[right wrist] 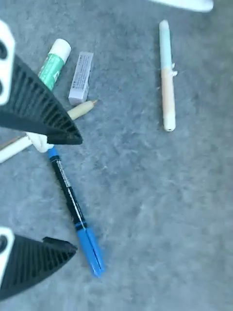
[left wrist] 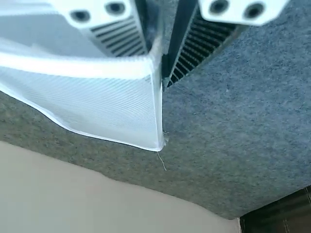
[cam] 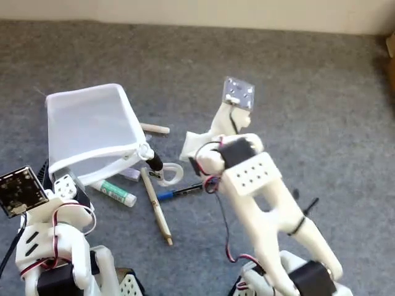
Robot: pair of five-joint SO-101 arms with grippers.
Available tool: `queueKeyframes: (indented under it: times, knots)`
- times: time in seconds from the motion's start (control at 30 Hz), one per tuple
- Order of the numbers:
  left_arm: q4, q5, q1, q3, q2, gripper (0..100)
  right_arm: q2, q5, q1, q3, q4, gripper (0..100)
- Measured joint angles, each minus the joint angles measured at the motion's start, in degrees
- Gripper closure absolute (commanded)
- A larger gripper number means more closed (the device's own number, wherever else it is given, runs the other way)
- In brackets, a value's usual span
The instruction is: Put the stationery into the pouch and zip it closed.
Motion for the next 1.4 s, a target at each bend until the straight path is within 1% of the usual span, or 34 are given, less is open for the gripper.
queueKeyframes:
  times: [0.2, 0.37, 0.53, 0.63, 0.8, 1.13, 1.4]
  knots:
    - [0.00, 0.00, 0.00, 0.00, 0.00, 99, 10.02, -8.79, -0.09, -2.02, -3.96, 71.2]
    - [0.00, 0.09, 0.00, 0.00, 0.00, 99, 17.67, -13.54, 3.08, -2.90, -7.56, 71.3]
    - [-0.09, 0.18, 0.00, 0.00, 0.00, 99, 24.09, -14.42, 5.80, -7.65, -7.56, 71.3]
    - [-0.18, 0.18, 0.00, 0.00, 0.00, 99, 27.34, -14.42, 6.77, -10.90, -5.36, 71.3]
    - [-0.18, 0.18, 0.00, 0.00, 0.00, 99, 34.11, -17.14, 7.91, -15.30, -3.16, 71.3]
    - [-0.26, 0.18, 0.00, 1.32, 0.00, 99, 45.01, -17.49, 8.09, -22.95, -2.81, 71.4]
    - [-0.35, 0.18, 0.00, 1.32, 0.09, 99, 46.95, -17.58, 8.44, -25.14, -0.79, 85.0]
